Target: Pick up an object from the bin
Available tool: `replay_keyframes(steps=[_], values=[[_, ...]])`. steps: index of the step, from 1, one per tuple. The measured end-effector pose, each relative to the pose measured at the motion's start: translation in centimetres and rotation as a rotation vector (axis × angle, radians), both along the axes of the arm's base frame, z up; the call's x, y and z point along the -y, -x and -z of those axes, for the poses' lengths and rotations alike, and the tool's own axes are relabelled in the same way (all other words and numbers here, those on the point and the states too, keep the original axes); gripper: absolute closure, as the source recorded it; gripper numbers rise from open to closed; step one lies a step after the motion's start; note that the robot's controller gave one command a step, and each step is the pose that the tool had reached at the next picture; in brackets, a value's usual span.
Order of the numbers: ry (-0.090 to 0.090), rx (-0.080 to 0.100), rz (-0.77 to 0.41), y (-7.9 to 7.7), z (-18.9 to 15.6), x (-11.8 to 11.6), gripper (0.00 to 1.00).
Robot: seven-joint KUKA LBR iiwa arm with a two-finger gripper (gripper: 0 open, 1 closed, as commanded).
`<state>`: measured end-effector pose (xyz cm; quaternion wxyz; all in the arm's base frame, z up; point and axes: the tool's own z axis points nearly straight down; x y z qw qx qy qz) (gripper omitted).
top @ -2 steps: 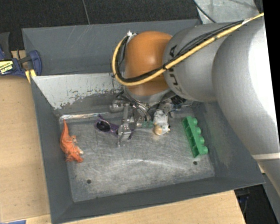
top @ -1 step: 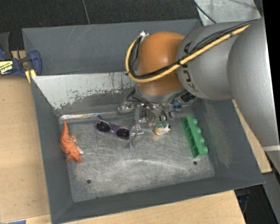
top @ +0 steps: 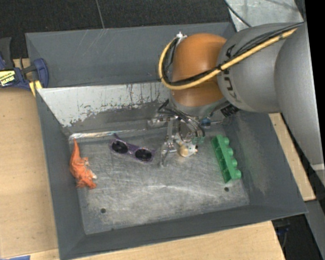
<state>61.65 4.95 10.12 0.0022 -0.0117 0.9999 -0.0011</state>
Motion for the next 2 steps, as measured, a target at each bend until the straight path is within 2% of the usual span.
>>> replay_keyframes(steps=[1,2], values=[[-0.004,0.002,0.238,-0.3,2.2,-5.2,0.0],[-0.011,0.015,0.154,-1.2,2.4,-7.2,1.0]])
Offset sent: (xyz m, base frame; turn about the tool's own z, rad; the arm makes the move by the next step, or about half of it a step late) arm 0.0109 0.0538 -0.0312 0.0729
